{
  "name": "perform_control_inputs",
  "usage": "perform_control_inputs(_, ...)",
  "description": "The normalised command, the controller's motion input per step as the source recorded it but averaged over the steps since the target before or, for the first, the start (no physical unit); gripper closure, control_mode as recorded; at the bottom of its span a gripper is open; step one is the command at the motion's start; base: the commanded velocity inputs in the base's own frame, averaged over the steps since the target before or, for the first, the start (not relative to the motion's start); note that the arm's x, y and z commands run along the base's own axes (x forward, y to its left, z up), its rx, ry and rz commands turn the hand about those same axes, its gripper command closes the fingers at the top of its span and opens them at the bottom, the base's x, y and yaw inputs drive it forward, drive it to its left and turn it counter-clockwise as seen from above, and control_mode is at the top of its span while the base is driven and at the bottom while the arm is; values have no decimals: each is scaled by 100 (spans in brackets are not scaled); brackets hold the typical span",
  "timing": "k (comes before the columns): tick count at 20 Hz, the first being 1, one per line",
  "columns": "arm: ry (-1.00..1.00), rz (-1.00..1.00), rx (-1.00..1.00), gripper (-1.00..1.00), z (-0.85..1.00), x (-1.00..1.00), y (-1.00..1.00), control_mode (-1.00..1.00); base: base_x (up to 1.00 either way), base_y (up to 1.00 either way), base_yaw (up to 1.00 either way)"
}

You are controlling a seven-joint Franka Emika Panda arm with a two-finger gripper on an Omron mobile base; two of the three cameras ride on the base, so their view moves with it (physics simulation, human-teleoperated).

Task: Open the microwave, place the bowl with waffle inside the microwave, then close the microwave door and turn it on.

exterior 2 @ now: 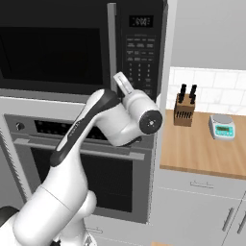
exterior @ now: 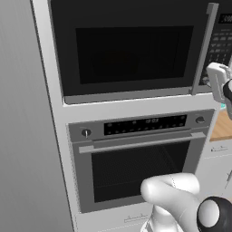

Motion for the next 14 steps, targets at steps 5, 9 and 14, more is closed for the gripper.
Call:
perform_control_inputs(5,0,0,1,100,-25,65,-12,-100,0,0,0)
perform_control_inputs(9,0,0,1,100,-8,7,-16,-100,0,0,0)
perform_control_inputs(14,-7,0,3,100,6,-85,-37,-100,0,0,0)
